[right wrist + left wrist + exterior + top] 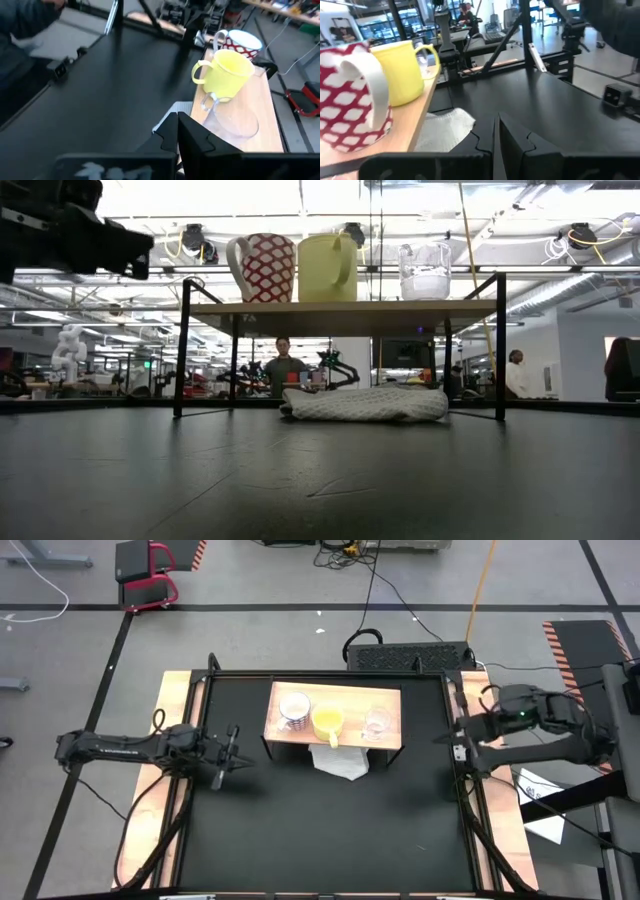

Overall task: Stack small to large cups/mugs on shelf
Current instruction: Return to Home Position

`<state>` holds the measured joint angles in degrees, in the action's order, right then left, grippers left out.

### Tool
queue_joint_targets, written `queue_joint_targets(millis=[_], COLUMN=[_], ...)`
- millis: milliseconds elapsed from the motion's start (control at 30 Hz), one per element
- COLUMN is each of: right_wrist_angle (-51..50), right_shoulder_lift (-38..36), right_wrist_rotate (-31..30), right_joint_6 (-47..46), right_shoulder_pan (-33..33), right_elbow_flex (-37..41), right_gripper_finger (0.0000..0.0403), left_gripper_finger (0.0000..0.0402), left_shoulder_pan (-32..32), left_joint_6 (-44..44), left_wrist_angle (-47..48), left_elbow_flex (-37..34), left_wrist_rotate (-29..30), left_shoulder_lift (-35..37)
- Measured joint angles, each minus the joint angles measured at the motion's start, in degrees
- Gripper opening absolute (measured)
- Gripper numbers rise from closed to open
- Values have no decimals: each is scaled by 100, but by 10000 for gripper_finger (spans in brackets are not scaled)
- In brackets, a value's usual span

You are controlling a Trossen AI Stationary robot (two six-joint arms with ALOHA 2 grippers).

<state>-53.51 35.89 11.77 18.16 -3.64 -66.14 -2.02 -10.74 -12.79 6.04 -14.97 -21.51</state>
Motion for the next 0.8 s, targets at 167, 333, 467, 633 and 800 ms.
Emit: queue_joint_targets(millis=[167, 333, 467, 633, 800], right_wrist_angle=[349, 664, 816, 1149, 1259], right_shoulder_lift=[-864, -1428, -1792, -2275, -2688], right_wrist_rotate=[-5, -4, 19, 28, 29], right_joint_6=[-376, -626, -679, -903, -973], right_shoulder_pan=[0, 0, 0, 0, 0], right_elbow_flex=[990, 1676, 2100, 2457, 2647], right_gripper_finger=[0, 0, 0, 0, 0], left_gripper_finger=[26, 26, 24, 4, 4], left_shoulder_pan=[357, 636, 897, 1284, 1569], left_joint_6=[-204, -210, -100, -181, -409], left_wrist_angle=[273, 569, 951, 1215, 1298], left_elbow_flex=[70, 79, 79, 79, 80], left_wrist_rotate=[21, 627, 993, 1207, 1502], left_shoulder_lift=[395, 785, 1078, 1360, 1444])
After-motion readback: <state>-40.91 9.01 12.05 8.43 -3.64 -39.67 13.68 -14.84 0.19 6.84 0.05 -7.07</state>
